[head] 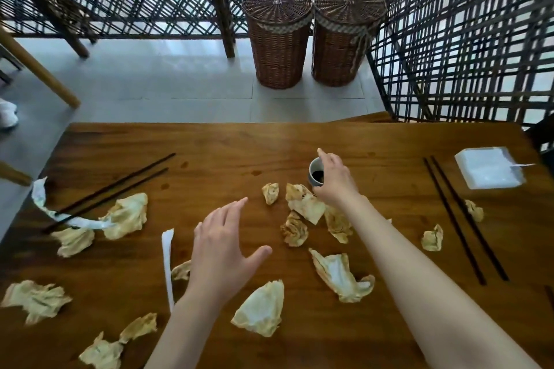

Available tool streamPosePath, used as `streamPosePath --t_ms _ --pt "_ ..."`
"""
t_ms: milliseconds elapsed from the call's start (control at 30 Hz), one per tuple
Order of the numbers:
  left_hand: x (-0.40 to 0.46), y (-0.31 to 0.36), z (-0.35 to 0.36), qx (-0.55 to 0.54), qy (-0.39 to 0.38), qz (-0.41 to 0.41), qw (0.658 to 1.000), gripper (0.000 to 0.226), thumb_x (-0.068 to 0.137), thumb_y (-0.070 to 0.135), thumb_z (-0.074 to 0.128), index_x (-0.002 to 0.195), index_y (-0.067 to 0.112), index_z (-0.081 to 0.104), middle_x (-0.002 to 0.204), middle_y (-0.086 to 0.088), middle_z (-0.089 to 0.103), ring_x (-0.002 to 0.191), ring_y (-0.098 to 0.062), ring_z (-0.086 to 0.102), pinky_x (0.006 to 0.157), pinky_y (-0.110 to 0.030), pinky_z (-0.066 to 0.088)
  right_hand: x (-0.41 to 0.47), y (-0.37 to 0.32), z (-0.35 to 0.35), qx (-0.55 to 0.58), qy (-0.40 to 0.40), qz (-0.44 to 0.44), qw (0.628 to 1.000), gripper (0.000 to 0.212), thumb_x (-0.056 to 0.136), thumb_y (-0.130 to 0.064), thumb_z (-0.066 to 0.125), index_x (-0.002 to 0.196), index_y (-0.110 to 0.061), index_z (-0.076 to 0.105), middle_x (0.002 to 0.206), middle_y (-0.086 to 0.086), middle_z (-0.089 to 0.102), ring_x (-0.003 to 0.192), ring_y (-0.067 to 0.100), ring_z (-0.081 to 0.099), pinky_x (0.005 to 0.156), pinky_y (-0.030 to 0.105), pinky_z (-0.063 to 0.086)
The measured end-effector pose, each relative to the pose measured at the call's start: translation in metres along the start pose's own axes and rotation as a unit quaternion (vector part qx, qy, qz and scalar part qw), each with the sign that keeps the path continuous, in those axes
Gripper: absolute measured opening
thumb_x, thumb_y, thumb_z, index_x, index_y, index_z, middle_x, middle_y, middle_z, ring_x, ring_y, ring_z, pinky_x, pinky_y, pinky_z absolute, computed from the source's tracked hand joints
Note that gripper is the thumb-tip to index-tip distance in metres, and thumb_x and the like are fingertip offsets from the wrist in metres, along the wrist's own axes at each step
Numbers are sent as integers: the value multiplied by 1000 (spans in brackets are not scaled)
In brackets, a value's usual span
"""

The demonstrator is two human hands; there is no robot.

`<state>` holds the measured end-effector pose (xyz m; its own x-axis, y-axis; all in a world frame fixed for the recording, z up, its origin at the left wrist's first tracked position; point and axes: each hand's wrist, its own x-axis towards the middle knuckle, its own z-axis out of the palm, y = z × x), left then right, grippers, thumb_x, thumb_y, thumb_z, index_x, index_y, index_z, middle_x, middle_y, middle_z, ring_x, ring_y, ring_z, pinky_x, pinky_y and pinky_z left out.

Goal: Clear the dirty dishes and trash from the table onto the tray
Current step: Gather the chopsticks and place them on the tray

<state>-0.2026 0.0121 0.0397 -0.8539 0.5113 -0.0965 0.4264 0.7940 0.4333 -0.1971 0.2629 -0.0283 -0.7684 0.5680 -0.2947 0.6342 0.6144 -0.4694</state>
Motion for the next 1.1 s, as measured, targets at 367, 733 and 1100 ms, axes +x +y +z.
streamPosePath --t_ms 367,733,1100 --pt "-11 5 3 -13 1 34 999 86 72 59 69 143 33 28 142 10 42 134 -11 33 112 -40 31 -48 11 -17 111 141 -1 984 96 63 -31 84 141 -26 28 134 0 48 121 23 45 94 33 42" --pt "-54 26 -1 -18 -45 104 993 88 72 59 68 145 35 24 145 9 38 135 -13 31 112 -38 27 -191 29 -25 102 187 50 976 79 60 -40 81 131 -25 48 128 -7 51 121 15 47 93 27 42" --pt "-107 64 -8 -4 -79 197 977 91 69 59 71 144 34 25 146 5 38 135 -18 31 111 -40 27 -316 56 -50 123 220 116 961 78 60 -38 80 130 -24 49 121 -9 50 109 8 49 80 14 36"
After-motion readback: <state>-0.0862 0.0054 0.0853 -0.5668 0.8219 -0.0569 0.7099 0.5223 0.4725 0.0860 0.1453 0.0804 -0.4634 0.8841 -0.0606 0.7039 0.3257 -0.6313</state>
